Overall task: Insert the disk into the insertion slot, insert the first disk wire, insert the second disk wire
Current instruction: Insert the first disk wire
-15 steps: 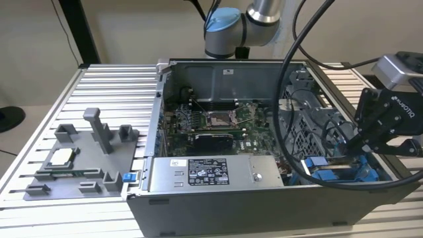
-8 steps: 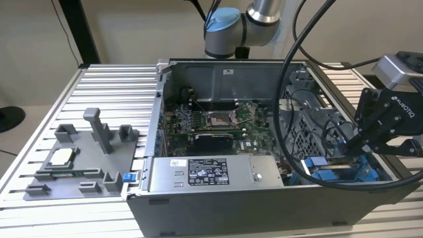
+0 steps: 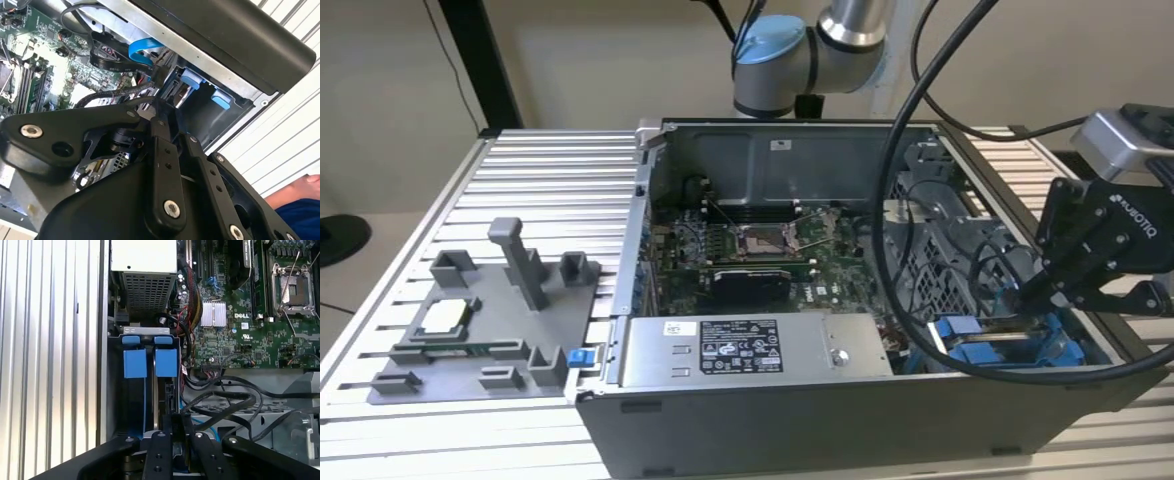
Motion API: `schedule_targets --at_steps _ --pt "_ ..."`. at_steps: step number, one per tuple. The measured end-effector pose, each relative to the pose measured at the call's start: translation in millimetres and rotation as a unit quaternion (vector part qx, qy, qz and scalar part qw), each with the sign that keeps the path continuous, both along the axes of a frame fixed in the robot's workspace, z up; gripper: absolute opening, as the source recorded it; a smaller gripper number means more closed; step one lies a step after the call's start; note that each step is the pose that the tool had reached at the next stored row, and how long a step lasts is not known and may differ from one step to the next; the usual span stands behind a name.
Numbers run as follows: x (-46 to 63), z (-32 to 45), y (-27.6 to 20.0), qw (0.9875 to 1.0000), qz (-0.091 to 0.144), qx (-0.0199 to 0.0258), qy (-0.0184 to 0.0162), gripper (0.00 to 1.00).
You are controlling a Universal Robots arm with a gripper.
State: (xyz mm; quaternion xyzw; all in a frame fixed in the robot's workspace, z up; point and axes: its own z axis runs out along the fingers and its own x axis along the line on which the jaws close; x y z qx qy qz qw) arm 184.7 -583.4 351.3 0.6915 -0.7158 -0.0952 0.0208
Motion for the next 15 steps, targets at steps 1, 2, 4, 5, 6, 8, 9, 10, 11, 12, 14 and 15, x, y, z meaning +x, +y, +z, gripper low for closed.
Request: schedule_targets --at_steps 1,2,4,5,6,8,9,10,11,12,14,15 --pt "0.1 -0.8 0.0 1.0 0.0 0.0001 0.0001 0.0" --pt "0.1 -3.0 0.0 1.0 0.0 -0.0001 0.0001 0.0" --pt "0.2 -5.6 0.0 1.0 0.0 0.0 0.0001 0.0" --pt "0.7 -6.2 0.1 1.0 0.0 0.0 0.0002 0.0" --pt "1.1 -6.3 0.2 1.0 0.0 -0.0001 -0.0002 0.0" --pt "2.1 -6.9 0.3 1.0 0.0 0.0 -0.0013 0.0" --pt "2.1 -7.4 0.4 1.0 0.001 0.0001 -0.0017 0.0" --pt "2.1 -7.9 0.6 1.0 0.001 0.0001 -0.0018 0.0" --pt "2.1 -8.4 0.7 1.0 0.001 0.0 -0.0018 0.0" --pt "2.1 -8.9 0.9 1.0 0.001 0.0001 -0.0019 0.0" --pt "2.1 -9.7 1.1 1.0 0.001 0.0 -0.0019 0.0" --pt "2.2 -10.1 1.3 1.0 0.001 0.0001 -0.002 0.0"
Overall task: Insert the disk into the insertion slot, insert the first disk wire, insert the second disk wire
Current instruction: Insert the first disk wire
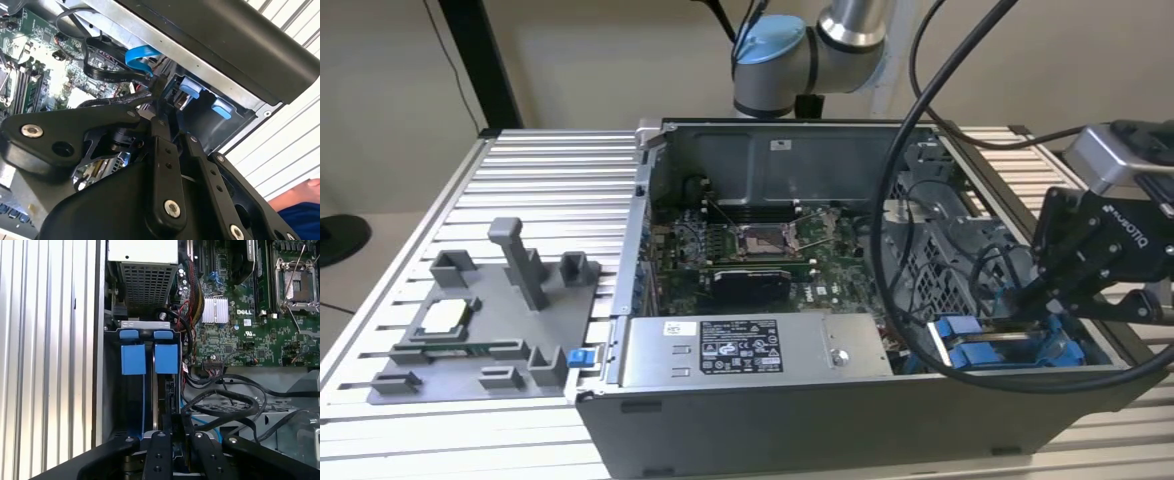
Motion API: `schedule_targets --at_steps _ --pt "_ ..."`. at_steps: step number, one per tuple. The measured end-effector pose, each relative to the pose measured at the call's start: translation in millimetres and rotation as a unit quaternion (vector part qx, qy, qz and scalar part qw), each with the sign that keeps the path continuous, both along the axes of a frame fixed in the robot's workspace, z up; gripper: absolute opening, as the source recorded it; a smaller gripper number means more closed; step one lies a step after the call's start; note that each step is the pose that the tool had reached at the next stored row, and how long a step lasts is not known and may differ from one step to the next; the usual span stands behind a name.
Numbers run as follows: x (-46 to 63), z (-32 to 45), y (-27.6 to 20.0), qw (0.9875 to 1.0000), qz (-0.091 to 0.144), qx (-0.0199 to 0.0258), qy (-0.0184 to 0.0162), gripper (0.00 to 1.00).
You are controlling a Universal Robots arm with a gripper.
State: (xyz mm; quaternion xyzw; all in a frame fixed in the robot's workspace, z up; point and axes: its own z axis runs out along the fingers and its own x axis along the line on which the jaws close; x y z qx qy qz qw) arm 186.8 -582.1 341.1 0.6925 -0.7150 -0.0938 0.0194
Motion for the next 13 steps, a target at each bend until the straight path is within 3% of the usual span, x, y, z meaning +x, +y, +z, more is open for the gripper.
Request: schedule_targets --at_steps 13 --pt "0.0 -4.6 1.0 1.0 0.002 -0.0001 -0.0037 0.0"
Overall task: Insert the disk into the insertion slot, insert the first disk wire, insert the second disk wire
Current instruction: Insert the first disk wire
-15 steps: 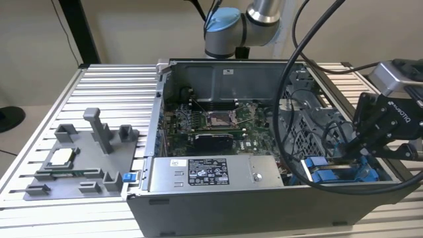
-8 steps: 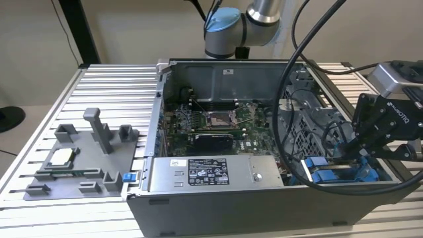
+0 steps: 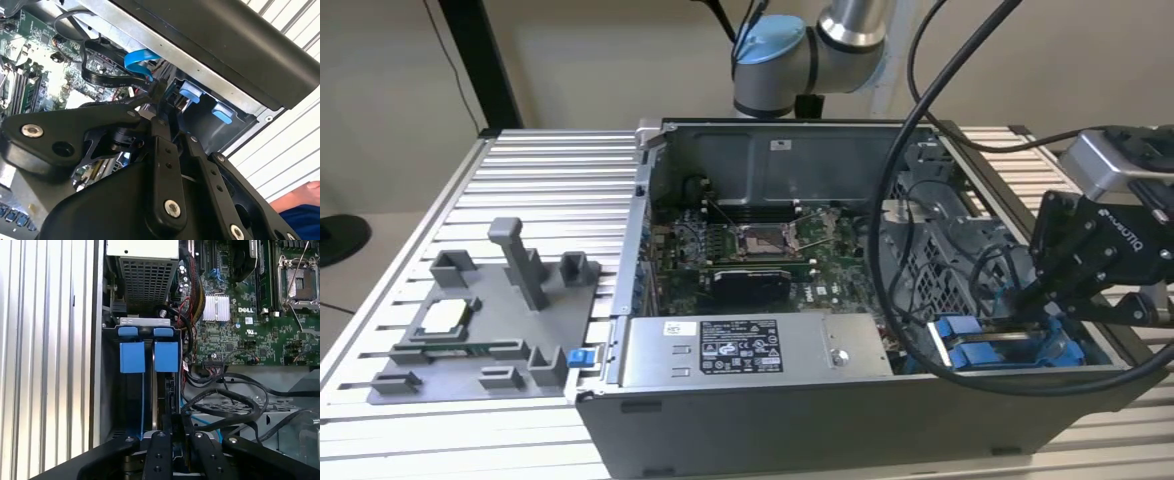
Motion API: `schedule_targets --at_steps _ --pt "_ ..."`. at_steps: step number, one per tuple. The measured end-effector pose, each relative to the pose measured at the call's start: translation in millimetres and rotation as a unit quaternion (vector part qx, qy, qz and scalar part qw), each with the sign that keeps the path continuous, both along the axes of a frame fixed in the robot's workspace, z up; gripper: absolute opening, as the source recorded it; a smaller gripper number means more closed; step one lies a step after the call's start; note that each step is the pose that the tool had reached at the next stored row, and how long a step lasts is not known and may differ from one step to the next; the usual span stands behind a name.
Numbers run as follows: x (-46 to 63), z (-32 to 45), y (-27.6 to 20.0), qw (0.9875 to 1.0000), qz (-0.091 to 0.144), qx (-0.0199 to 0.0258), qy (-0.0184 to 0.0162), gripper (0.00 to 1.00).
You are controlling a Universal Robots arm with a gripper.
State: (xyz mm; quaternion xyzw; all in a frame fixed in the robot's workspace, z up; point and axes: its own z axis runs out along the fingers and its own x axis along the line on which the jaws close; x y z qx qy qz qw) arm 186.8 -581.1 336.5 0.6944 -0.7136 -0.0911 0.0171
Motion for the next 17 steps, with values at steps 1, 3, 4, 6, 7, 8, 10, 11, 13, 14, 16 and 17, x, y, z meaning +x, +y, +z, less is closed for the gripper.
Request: schedule_targets --at_steps 1,3,4,6,7,8,10,11,13,14,16,17 --pt "0.0 -1.1 0.0 1.0 0.0 0.0002 0.0 0.0" --pt "0.0 -3.5 0.0 1.0 0.0 0.0 -0.0001 0.0" --pt "0.0 -4.9 0.0 1.0 0.0 -0.0006 0.0 0.0" --pt "0.0 -8.1 0.0 1.0 0.0 -0.0007 -0.0001 0.0" --pt "0.0 -9.5 0.0 1.0 0.0 -0.0001 -0.0001 0.0" --pt "0.0 -10.0 0.0 1.0 0.0 0.0003 0.0 0.0" --pt "0.0 -9.9 0.1 1.0 0.0 0.0003 0.0 0.0" --pt "0.0 -10.2 0.1 1.0 0.0 0.0007 0.0001 1.0" --pt "-0.1 -10.6 0.0 1.0 0.0 0.0011 0.0 1.0" --pt "-0.1 -10.5 0.0 1.0 0.0 0.0012 0.0001 1.0" --pt "-0.1 -6.8 0.0 1.0 0.0 0.0004 0.0001 1.0" --pt "-0.1 -4.4 0.0 1.0 0.0 0.0009 0.0002 1.0"
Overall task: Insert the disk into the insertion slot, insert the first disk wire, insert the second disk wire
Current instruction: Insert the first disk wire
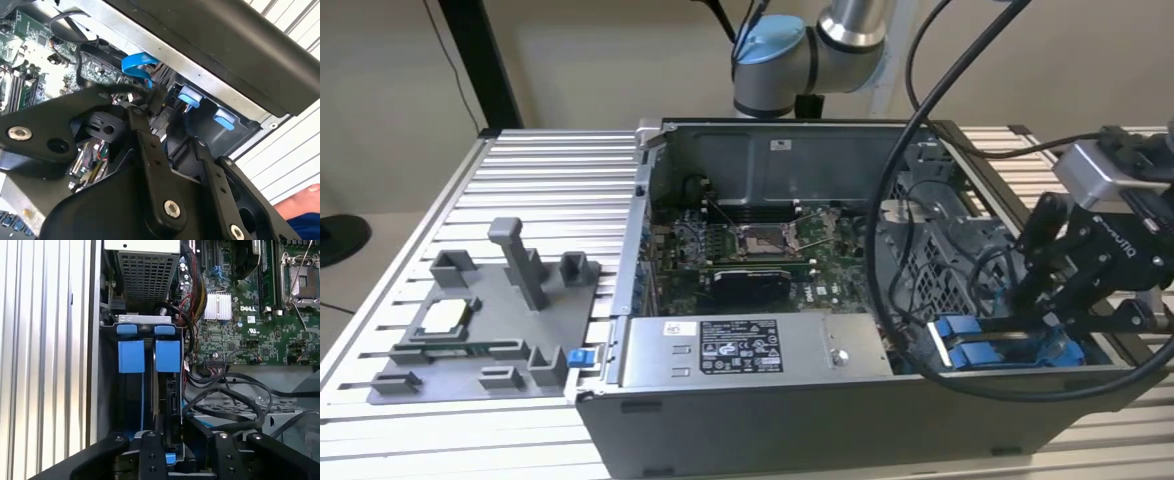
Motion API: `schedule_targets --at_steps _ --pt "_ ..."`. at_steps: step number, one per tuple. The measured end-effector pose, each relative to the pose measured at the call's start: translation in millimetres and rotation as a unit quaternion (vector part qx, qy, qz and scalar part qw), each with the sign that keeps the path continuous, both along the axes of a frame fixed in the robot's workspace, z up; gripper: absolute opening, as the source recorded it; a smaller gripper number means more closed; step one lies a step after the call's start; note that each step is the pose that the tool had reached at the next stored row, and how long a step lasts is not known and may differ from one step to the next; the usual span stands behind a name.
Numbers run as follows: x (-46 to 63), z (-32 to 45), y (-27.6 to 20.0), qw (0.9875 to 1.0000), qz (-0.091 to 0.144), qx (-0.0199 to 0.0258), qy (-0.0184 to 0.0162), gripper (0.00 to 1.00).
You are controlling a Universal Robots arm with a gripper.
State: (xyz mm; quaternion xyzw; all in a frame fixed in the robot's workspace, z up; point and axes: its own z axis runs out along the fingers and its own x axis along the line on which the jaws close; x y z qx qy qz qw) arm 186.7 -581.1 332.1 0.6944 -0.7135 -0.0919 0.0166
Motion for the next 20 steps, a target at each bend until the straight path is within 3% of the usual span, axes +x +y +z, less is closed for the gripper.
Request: schedule_targets --at_steps 10,17,20 --pt "-0.7 29.0 0.0 1.0 0.0 0.0001 0.0024 1.0" --pt "-0.7 41.7 0.0 1.0 0.0 0.0001 0.0032 1.0" --pt "-0.7 42.9 0.0 1.0 0.0 0.0002 0.0033 1.0"
